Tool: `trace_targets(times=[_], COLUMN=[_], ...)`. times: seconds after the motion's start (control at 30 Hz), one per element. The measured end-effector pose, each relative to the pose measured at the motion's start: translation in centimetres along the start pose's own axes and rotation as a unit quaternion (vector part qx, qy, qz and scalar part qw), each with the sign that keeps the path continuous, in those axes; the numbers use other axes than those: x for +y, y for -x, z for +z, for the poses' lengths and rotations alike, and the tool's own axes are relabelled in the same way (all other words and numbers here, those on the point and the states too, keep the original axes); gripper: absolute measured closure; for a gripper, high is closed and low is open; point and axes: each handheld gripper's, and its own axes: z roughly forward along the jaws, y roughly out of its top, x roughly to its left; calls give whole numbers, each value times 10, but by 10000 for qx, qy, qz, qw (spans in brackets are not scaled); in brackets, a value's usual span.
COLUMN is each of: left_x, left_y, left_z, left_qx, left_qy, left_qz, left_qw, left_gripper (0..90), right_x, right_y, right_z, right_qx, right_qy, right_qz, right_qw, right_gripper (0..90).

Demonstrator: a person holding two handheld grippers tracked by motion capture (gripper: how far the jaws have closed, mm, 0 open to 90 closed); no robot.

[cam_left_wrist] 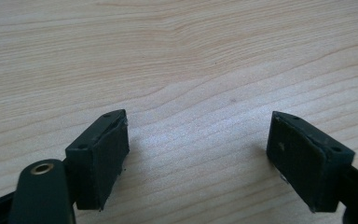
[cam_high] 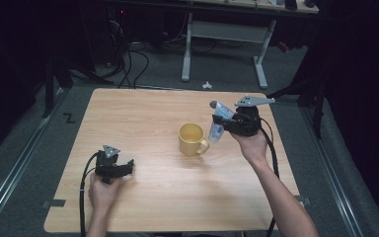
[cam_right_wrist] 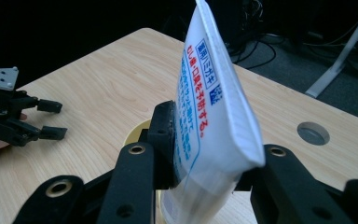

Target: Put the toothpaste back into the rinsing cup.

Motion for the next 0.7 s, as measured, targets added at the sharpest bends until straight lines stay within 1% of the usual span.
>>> trace_targets(times=[0.07,0.43,0.7], left_x=[0,0,0], left_y=[0,0,0], left_z=[0,0,0], left_qx=[-8,1,-3], left_qy=[-6,2,-5], left_qz=[0,-2,-2], left_qw=[10000,10000,10000], left_gripper=[213,213,213], right_x=[3,11,17], right_y=[-3,-9,-15], right_z=[0,4,9], right_qx=[57,191,244], right_qy=[29,47,72], right_qz=[-46,-122,-195], right_qw=[10000,9997,9995], right_gripper=[689,689,689])
